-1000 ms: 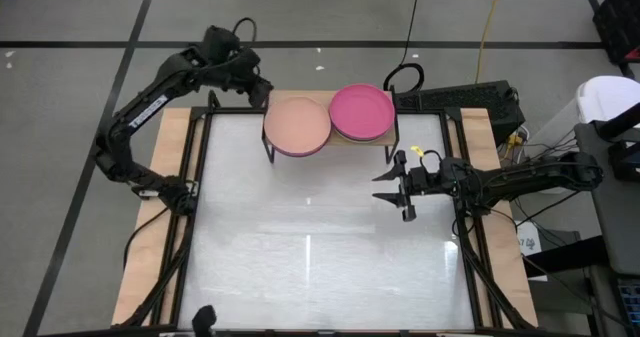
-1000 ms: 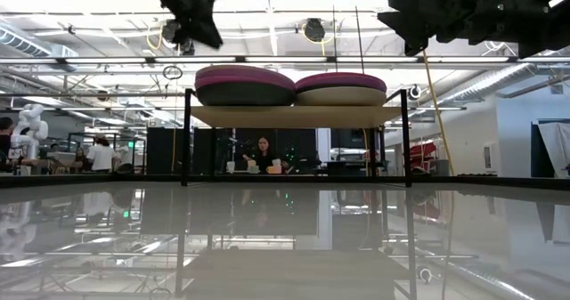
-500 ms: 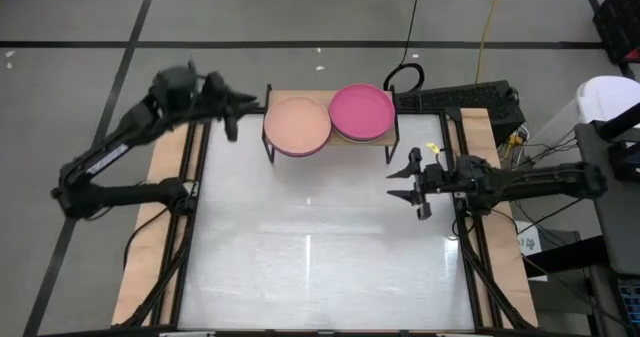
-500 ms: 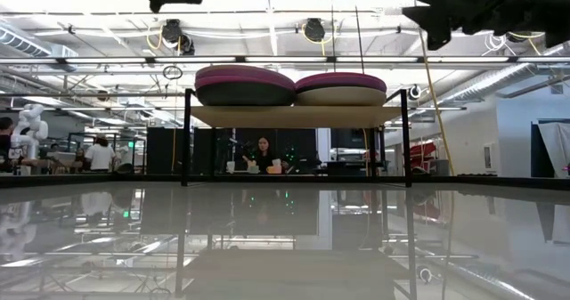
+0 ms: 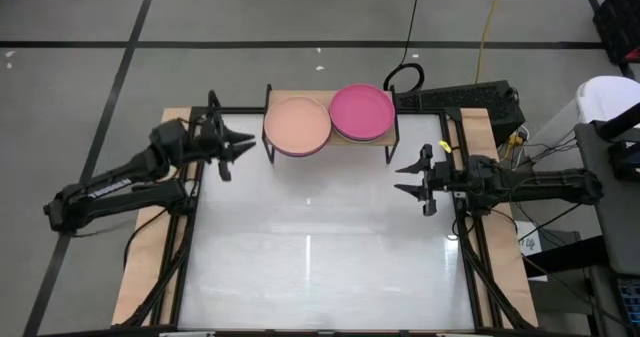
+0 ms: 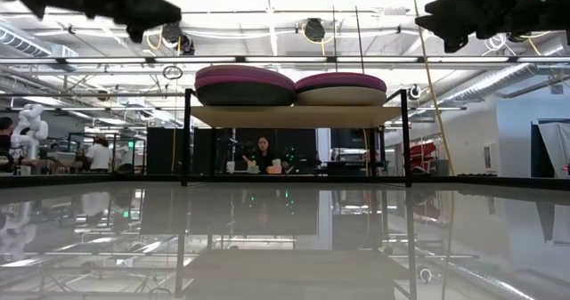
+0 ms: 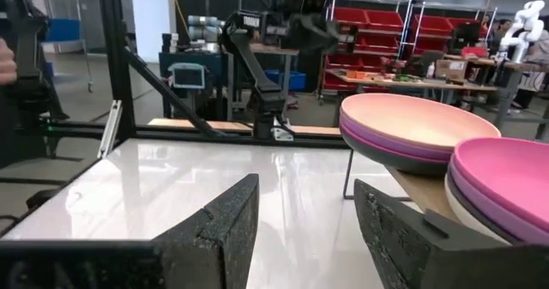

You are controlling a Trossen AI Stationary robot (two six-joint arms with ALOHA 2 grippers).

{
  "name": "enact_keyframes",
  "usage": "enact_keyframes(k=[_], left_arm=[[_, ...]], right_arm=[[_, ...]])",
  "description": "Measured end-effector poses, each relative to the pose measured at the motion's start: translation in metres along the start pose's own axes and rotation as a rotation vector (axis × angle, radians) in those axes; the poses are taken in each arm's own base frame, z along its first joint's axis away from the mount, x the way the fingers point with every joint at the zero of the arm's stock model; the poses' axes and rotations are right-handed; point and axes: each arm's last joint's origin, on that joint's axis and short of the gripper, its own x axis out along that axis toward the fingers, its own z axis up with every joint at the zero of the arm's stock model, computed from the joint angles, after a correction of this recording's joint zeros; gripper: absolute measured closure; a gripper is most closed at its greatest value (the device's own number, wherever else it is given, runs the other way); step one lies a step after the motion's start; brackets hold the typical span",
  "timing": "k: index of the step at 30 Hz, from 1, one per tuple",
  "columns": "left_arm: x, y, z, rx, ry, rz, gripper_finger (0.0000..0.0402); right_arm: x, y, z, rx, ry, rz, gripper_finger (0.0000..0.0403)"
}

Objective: Place and stack plates onto a shelf
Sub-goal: Return to Home Position

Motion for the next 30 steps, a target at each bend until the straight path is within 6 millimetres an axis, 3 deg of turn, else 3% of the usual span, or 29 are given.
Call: enact_keyframes(k=[5,10,24,30], left_arm=[[-0.007,-0.005,-0.037,-0.021,-0.052,-0.024,0.0309],[-0.016,-0.008,-0.061,-0.027,-0.076,-0.032,0.0309],[-0.025,-0.011,-0.110,-0.022,-0.133,-0.039,0.0309],[-0.025,-0.011,-0.111,-0.019,-0.124,-0.049,0.0309]], right_arm=[[-0.007,0.000,0.003,-0.016,-0.022,0.000,0.0232],[-0.017,0.000,-0.001,-0.026,-0.015,0.001,0.0252],[-0.033,0.001,-0.029,-0.051,-0.129,-0.008,0.0348],[-0.030,0.002,-0.048,-0.068,-0.095,-0.008,0.0384]])
